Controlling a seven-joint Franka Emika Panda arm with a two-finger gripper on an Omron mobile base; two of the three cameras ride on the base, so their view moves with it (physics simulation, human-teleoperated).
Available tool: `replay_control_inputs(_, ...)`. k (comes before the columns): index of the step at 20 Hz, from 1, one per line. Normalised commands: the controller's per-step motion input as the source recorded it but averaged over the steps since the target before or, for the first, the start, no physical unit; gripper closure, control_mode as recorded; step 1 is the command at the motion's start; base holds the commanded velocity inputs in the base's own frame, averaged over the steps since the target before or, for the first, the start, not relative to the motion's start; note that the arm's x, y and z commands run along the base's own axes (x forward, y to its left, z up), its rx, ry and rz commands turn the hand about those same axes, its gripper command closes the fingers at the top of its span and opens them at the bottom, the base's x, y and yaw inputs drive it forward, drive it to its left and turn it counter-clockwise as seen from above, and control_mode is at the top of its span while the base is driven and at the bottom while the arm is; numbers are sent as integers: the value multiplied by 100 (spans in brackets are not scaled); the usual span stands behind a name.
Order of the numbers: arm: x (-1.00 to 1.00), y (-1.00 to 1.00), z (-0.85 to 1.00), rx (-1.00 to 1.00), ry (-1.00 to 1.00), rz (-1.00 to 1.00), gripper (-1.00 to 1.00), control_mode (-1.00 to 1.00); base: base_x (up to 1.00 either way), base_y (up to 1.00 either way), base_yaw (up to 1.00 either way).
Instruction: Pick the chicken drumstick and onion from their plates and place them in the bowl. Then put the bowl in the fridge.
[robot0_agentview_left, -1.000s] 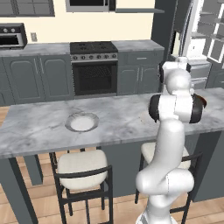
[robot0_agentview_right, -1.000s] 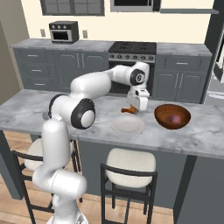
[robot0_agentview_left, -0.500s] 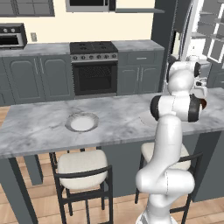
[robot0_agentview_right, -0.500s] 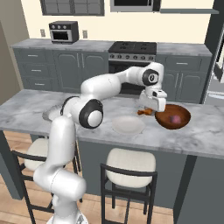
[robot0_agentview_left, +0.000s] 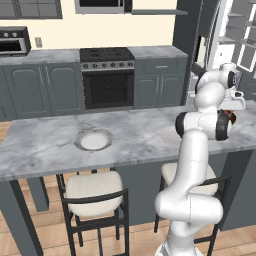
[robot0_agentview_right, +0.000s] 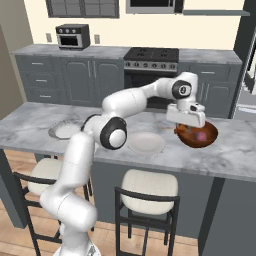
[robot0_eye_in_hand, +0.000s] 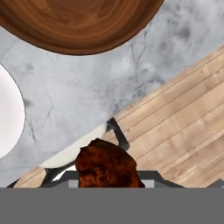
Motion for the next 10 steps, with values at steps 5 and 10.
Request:
replay_control_inputs(5, 13, -30, -7, 16, -11, 11, 100, -100, 0, 0, 0)
replay_control_inputs(10, 1, -17, -22, 6, -30, 9, 100, -100, 0, 0, 0)
